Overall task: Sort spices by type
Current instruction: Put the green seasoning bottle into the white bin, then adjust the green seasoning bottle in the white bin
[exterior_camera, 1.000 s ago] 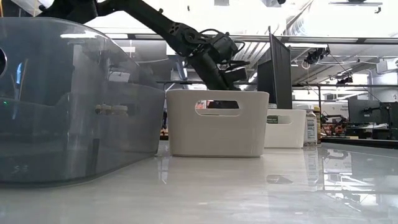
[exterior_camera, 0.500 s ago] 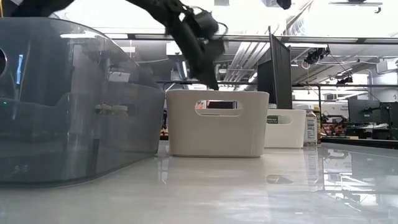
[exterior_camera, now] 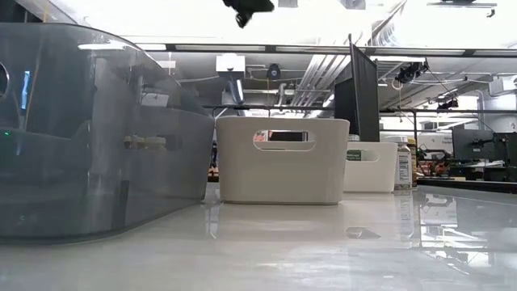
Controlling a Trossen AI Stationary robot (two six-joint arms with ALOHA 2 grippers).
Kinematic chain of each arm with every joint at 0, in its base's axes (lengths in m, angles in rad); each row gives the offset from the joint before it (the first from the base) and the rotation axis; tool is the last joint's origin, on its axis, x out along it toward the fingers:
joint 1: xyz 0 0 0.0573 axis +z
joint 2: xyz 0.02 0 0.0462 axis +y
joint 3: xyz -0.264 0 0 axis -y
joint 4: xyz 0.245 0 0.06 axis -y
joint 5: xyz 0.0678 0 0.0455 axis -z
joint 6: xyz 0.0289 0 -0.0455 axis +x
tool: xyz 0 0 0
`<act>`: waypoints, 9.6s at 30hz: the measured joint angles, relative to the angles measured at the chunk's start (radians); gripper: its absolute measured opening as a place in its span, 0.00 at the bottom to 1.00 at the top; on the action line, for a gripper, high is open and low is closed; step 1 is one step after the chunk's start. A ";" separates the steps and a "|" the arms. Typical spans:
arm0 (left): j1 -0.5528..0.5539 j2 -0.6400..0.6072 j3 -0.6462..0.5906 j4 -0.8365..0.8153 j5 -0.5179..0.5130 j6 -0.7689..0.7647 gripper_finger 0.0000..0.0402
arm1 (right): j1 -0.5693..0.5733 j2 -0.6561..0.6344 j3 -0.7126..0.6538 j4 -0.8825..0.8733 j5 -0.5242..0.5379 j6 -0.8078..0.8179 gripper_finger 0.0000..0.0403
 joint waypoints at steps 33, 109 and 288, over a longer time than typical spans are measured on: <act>0.213 -0.194 0.000 -0.037 0.169 -0.085 0.00 | 0.594 0.486 -0.001 0.139 -0.043 1.265 0.70; 0.217 -0.193 0.000 -0.035 0.154 -0.147 0.00 | 0.595 0.571 -0.089 0.371 -0.005 0.901 0.48; -0.114 -0.487 -0.573 0.066 -0.270 -0.447 0.00 | -0.760 0.532 0.032 0.276 0.527 -0.365 0.00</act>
